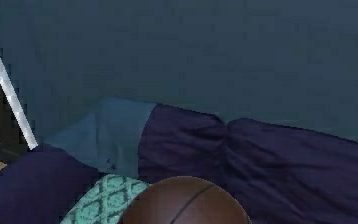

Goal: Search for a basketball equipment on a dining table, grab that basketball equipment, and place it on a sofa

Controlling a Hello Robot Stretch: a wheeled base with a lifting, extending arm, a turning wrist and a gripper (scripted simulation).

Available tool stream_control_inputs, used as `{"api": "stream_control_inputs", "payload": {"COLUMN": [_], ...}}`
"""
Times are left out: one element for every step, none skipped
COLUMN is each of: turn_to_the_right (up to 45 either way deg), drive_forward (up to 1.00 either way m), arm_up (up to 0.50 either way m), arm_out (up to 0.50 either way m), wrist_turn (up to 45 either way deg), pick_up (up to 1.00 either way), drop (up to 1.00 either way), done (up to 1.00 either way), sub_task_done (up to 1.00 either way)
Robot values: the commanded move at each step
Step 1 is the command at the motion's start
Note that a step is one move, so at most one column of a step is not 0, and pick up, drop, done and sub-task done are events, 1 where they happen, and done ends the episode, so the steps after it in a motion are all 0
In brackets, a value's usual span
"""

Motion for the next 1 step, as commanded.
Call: {"api": "stream_control_inputs", "payload": {"turn_to_the_right": [39.0], "drive_forward": [0.00], "arm_up": [0.00], "arm_out": [0.00], "wrist_turn": [0.0], "pick_up": [0.00], "drop": [0.00], "done": [0.00], "sub_task_done": [0.00]}}
